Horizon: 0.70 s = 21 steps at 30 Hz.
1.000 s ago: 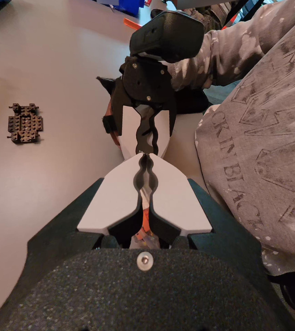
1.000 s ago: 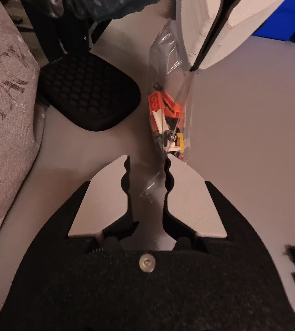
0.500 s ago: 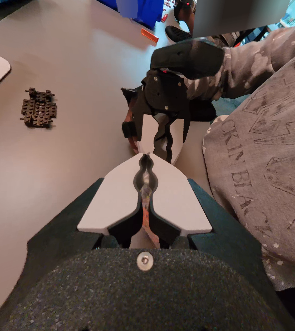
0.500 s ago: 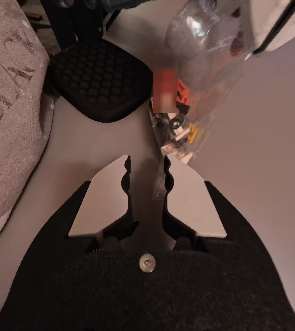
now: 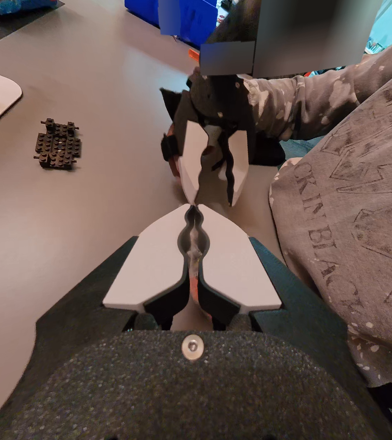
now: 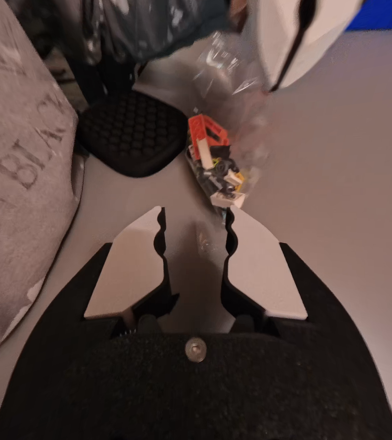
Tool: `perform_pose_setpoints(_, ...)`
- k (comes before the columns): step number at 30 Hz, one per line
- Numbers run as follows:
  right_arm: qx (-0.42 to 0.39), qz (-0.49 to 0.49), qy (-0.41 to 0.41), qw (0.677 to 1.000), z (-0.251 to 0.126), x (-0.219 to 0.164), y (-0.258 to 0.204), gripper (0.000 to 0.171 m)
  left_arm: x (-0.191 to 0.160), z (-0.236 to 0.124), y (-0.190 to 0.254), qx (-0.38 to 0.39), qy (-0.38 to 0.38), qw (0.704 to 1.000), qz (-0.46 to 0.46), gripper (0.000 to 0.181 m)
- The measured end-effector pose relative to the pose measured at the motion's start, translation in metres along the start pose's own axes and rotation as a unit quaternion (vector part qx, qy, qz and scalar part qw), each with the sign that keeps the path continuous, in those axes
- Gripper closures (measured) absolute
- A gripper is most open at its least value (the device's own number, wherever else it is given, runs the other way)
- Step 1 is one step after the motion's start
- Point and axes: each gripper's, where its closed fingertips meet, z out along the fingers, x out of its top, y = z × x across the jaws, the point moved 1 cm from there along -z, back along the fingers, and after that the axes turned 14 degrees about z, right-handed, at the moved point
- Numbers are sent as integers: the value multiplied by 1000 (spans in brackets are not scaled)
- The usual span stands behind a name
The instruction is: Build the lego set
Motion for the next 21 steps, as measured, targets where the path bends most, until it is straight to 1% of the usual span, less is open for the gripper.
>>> perform_pose_setpoints(3,-31,30,51,998,-14,12,14,121,3,-1,1,3,9,1000,-1,181)
perform_pose_setpoints(6,-78,46,56,994,-15,7,28,118,7,-3,-4,20,18,1000,-5,181)
perform_pose_setpoints(10,-142,52,25,988,-4,-6,46,112,5,-5,-17,43,28,999,-7,181)
perform_pose_setpoints(14,-163,44,-29,985,9,-14,71,112,-5,-6,-36,56,23,998,-9,181)
perform_pose_setpoints(16,-147,45,-46,987,16,-12,78,115,-10,-9,-46,59,23,998,-19,181)
perform_pose_setpoints(18,-114,52,-61,990,21,-7,78,123,-14,-13,-54,71,25,997,-21,181)
perform_pose_setpoints(20,-98,53,-67,991,25,-2,77,138,-17,-18,-58,78,32,996,-26,181)
perform_pose_setpoints(21,-98,54,-71,991,26,-1,79,150,-20,-20,-59,82,33,996,-29,181)
